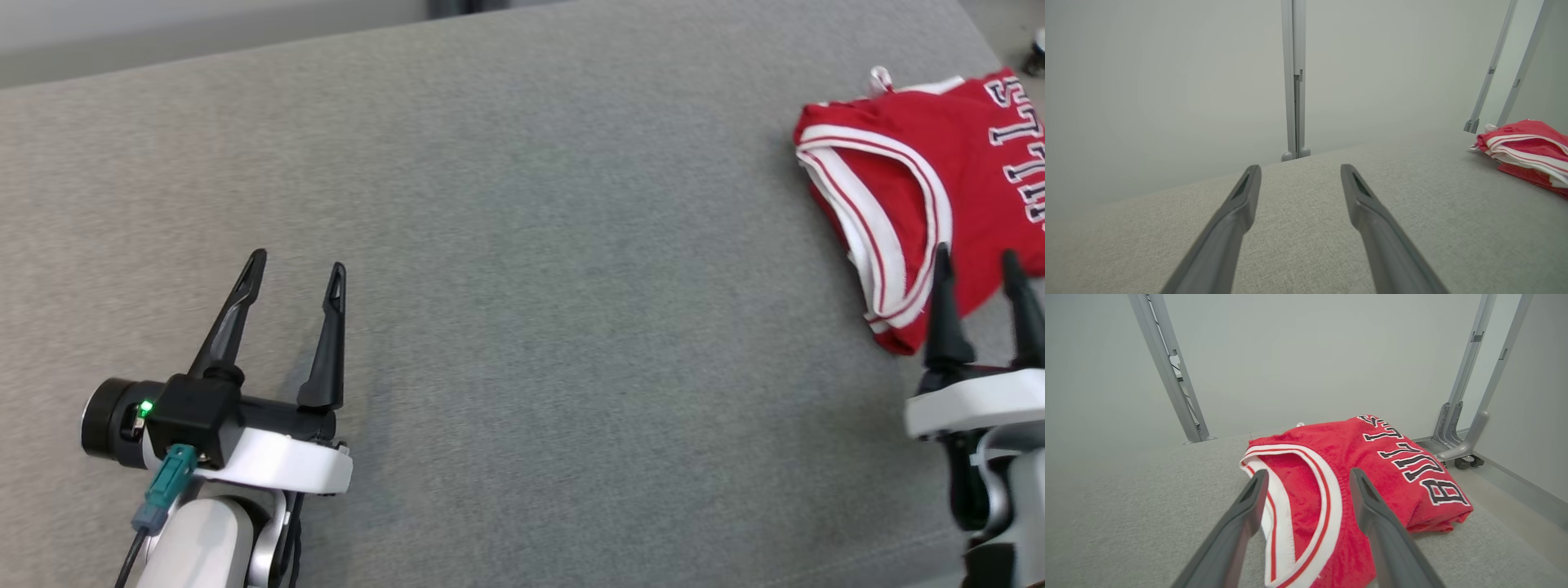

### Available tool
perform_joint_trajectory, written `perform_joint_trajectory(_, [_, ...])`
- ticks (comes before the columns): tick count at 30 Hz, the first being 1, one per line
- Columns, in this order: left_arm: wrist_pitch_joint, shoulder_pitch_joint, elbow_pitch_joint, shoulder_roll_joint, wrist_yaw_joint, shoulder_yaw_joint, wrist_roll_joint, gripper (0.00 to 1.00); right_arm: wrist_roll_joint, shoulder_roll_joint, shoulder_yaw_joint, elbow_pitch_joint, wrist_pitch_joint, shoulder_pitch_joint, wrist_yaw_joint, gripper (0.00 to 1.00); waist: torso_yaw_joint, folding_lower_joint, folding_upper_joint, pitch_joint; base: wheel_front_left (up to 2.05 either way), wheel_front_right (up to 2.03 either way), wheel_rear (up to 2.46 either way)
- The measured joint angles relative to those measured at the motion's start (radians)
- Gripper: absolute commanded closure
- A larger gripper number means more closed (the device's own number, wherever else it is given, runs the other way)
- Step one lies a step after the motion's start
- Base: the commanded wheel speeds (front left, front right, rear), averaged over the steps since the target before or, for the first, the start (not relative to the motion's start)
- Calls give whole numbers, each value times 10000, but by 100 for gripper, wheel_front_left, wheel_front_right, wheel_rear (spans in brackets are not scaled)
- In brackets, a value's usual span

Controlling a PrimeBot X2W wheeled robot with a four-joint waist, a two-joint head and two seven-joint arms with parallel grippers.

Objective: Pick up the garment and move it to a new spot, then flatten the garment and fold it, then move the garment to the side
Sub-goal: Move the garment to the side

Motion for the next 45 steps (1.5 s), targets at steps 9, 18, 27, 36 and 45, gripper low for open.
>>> perform_joint_trajectory(9, [-343, 410, 485, -184, 301, 428, -439, 0, -451, 397, 756, -1150, 8, 604, 0, 0, 992, 0, 0, -573, 0, 0, 0])
perform_joint_trajectory(18, [-510, 1092, 907, -150, 510, 924, -759, 0, -828, 422, 988, -2130, 441, 1340, 2, 0, 2006, 0, 0, -1299, 0, 0, 0])
perform_joint_trajectory(27, [-568, 1672, 1162, -142, 401, 838, -851, 0, -1055, 520, 685, -3097, 1001, 2555, 0, 0, 2264, 0, 0, -2085, 0, 0, 0])
perform_joint_trajectory(36, [-583, 2045, 1406, -104, 307, 662, -853, 0, -1168, 639, 443, -3707, 1480, 3458, 0, 0, 2176, 0, 0, -2670, 0, 0, 0])
perform_joint_trajectory(45, [-583, 2206, 1553, -8, 261, 573, -899, 0, -1225, 700, 414, -4019, 1695, 3834, 0, 0, 2129, 0, 0, -2971, 0, 0, 0])
